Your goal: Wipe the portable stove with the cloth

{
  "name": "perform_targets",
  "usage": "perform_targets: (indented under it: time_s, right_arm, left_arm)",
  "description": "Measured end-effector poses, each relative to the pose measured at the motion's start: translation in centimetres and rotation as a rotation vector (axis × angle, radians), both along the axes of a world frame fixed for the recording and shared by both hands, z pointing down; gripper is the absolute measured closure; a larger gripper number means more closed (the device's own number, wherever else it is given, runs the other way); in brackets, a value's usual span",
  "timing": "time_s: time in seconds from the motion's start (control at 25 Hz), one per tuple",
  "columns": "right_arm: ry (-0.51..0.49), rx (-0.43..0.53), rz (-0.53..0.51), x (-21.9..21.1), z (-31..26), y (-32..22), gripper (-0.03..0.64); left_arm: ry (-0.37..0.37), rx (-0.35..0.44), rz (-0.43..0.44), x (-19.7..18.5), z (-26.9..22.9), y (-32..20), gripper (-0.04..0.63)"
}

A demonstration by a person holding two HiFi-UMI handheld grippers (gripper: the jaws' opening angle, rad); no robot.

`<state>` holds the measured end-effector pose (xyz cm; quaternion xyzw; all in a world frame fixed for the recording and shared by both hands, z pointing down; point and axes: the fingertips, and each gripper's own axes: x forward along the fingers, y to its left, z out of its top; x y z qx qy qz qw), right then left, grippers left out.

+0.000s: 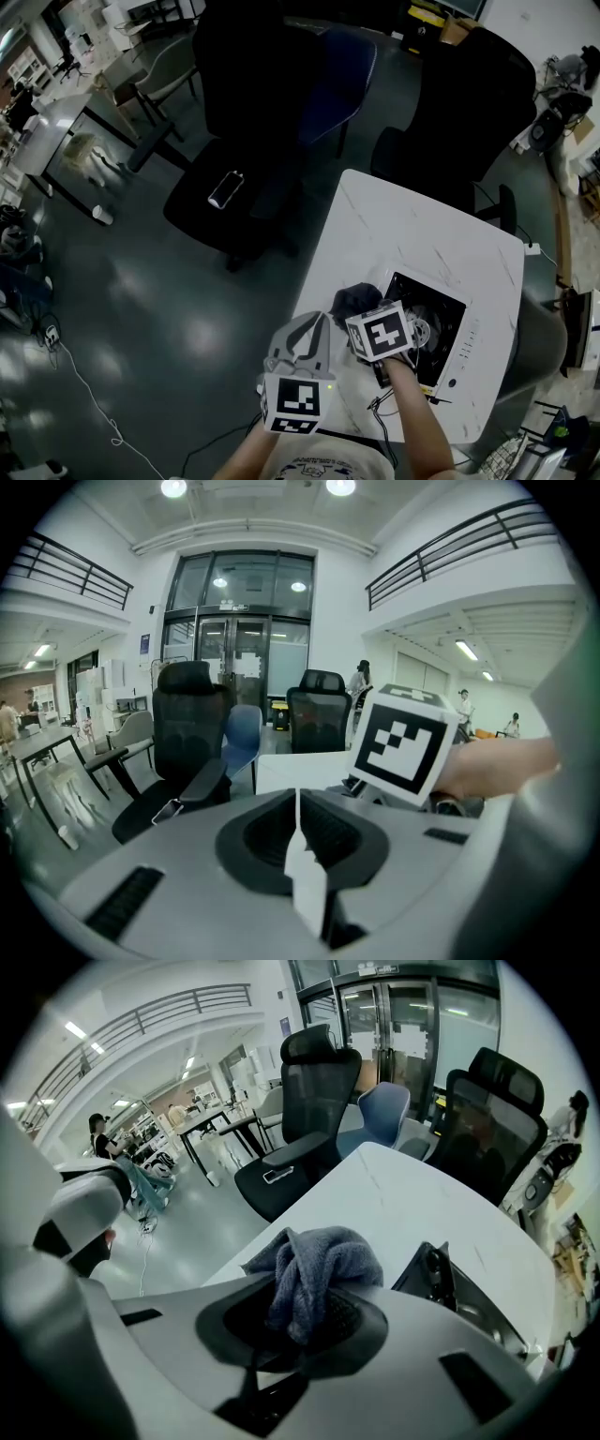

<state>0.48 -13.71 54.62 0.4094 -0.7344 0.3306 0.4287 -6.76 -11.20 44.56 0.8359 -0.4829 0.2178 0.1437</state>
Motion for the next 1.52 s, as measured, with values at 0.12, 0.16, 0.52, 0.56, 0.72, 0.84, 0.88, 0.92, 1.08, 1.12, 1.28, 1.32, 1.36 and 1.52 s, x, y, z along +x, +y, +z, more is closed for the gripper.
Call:
perform_targets:
  time_s: [0.12, 0.16, 0.52, 0.56, 0.72, 0.84, 0.88, 0.92, 1.08, 1.12, 1.28, 1.32, 1.36, 1.52]
  right_arm:
    - [-0.003, -0.004, -0.001, 0.3, 0.0, -0.8, 0.535]
    - [-0.005, -0.004, -0.002, 0.3, 0.0, -1.0, 0.535]
    - [0.001, -0.003, -0.018, 1.4, 0.1, -3.3, 0.535]
    - [0.004, -0.001, -0.022, 1.5, 0.1, -3.6, 0.535]
    - [0.010, -0.005, -0.028, 2.0, 0.1, -4.8, 0.535]
    - [0.002, -0.015, -0.026, 2.3, 0.1, -5.6, 0.535]
    - [0.001, -0.017, -0.025, 2.5, 0.1, -5.9, 0.535]
    - [0.000, -0.018, -0.024, 2.7, 0.0, -6.1, 0.535]
    - [0.006, -0.021, -0.025, 3.3, 0.1, -7.4, 0.535]
    - [0.009, -0.024, -0.029, 3.4, 0.1, -7.7, 0.535]
    - [0.026, -0.030, -0.042, 3.8, 0.0, -8.8, 0.535]
    - [0.027, -0.029, -0.041, 4.0, 0.0, -9.2, 0.535]
    - [0.024, -0.029, -0.037, 4.2, 0.0, -9.5, 0.535]
    - [0.020, -0.023, -0.009, 5.5, -0.1, -10.8, 0.535]
  left_arm:
    - [-0.001, -0.004, 0.007, 0.5, 0.1, -0.4, 0.574]
    - [0.000, -0.005, 0.009, 0.6, 0.1, -0.5, 0.572]
    - [-0.014, -0.030, 0.026, 2.1, 0.7, -1.6, 0.574]
    - [-0.011, -0.031, 0.025, 2.2, 0.7, -1.8, 0.572]
    - [-0.003, -0.035, 0.023, 2.8, 0.7, -2.6, 0.574]
    - [-0.005, -0.036, 0.026, 3.4, 0.7, -3.3, 0.572]
    - [-0.004, -0.038, 0.027, 3.6, 0.7, -3.4, 0.572]
    - [-0.002, -0.039, 0.027, 3.9, 0.6, -3.7, 0.572]
    - [0.003, -0.039, 0.025, 4.6, 0.2, -4.5, 0.572]
    - [0.004, -0.038, 0.025, 4.7, 0.1, -4.6, 0.572]
    - [0.001, -0.044, 0.017, 4.7, 0.1, -5.1, 0.572]
    - [-0.002, -0.047, 0.015, 4.7, 0.2, -5.1, 0.574]
    - [-0.005, -0.049, 0.015, 4.7, 0.3, -5.2, 0.572]
    - [-0.016, -0.052, 0.020, 4.9, 0.4, -5.5, 0.574]
